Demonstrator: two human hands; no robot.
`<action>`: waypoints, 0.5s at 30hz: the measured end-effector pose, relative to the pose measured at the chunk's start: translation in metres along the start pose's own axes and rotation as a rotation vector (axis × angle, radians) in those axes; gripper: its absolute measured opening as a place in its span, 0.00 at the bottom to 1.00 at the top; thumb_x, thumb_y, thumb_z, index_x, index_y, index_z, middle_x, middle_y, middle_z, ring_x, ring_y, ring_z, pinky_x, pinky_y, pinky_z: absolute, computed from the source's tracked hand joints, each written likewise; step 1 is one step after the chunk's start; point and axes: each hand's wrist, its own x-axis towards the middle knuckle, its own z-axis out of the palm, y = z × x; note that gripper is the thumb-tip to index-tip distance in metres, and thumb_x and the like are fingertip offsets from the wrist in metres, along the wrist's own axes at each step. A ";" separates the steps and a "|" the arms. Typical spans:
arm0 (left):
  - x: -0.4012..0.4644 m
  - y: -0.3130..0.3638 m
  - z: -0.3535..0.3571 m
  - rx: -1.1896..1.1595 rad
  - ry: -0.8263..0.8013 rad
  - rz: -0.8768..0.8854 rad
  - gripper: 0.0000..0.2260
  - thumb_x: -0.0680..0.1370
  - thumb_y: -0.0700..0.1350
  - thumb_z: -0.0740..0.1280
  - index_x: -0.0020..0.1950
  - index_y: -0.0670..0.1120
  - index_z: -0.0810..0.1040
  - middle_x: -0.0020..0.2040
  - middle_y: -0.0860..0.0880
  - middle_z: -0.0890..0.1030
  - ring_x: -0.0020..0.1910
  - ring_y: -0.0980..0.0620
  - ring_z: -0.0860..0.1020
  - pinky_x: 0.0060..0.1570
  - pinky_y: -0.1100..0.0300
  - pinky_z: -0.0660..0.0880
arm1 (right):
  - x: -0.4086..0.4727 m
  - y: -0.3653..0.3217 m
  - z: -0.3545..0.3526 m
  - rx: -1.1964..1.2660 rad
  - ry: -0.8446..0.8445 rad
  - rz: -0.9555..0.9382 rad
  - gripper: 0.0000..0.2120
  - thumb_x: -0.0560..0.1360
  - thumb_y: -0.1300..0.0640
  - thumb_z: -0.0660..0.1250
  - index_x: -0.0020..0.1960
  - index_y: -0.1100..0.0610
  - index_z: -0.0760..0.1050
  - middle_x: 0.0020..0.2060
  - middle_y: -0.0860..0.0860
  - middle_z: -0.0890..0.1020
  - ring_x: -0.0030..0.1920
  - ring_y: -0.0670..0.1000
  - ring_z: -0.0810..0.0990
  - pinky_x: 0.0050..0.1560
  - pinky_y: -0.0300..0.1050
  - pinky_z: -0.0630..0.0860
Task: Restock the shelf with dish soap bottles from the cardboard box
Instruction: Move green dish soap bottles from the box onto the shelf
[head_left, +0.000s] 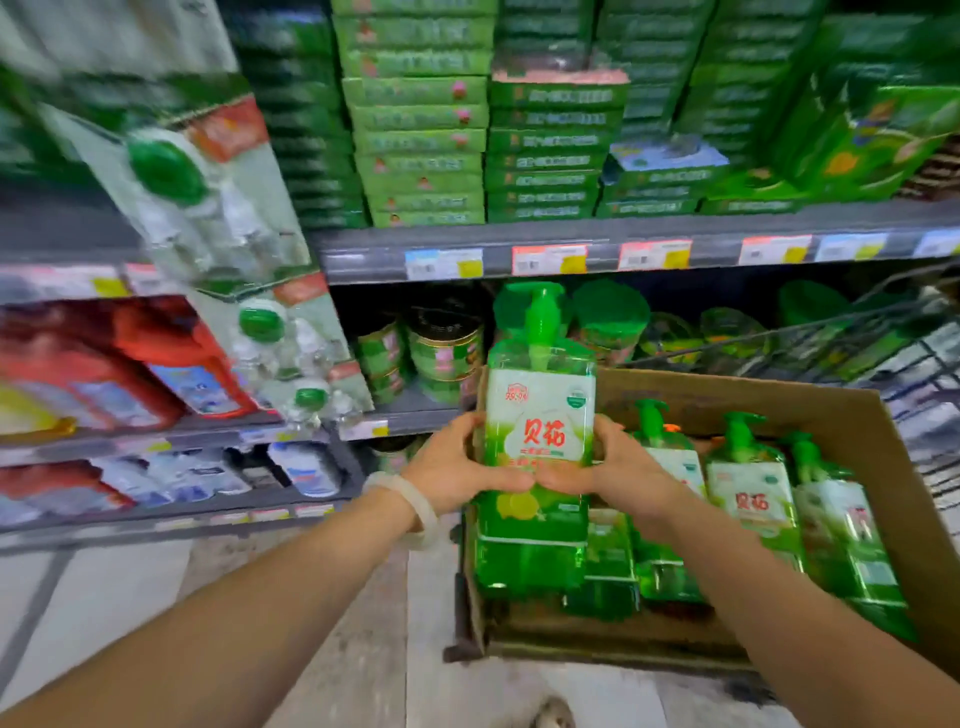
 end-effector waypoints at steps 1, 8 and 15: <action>-0.015 -0.004 -0.022 -0.026 0.022 0.009 0.31 0.64 0.42 0.79 0.63 0.49 0.68 0.58 0.54 0.77 0.56 0.52 0.77 0.59 0.52 0.75 | -0.004 -0.011 0.024 -0.011 -0.006 -0.028 0.30 0.65 0.64 0.76 0.61 0.52 0.67 0.44 0.40 0.80 0.42 0.37 0.78 0.37 0.31 0.76; -0.136 -0.056 -0.177 -0.197 0.256 0.111 0.29 0.61 0.36 0.80 0.59 0.46 0.72 0.53 0.46 0.81 0.48 0.49 0.81 0.50 0.51 0.81 | -0.014 -0.061 0.213 -0.104 -0.125 -0.174 0.32 0.60 0.65 0.79 0.61 0.57 0.70 0.51 0.49 0.82 0.49 0.47 0.81 0.52 0.42 0.79; -0.259 -0.109 -0.308 -0.288 0.538 0.145 0.27 0.59 0.36 0.80 0.53 0.50 0.75 0.54 0.42 0.82 0.52 0.42 0.81 0.54 0.43 0.78 | -0.020 -0.105 0.394 -0.219 -0.376 -0.325 0.30 0.60 0.68 0.78 0.59 0.57 0.71 0.46 0.48 0.82 0.39 0.38 0.80 0.38 0.29 0.77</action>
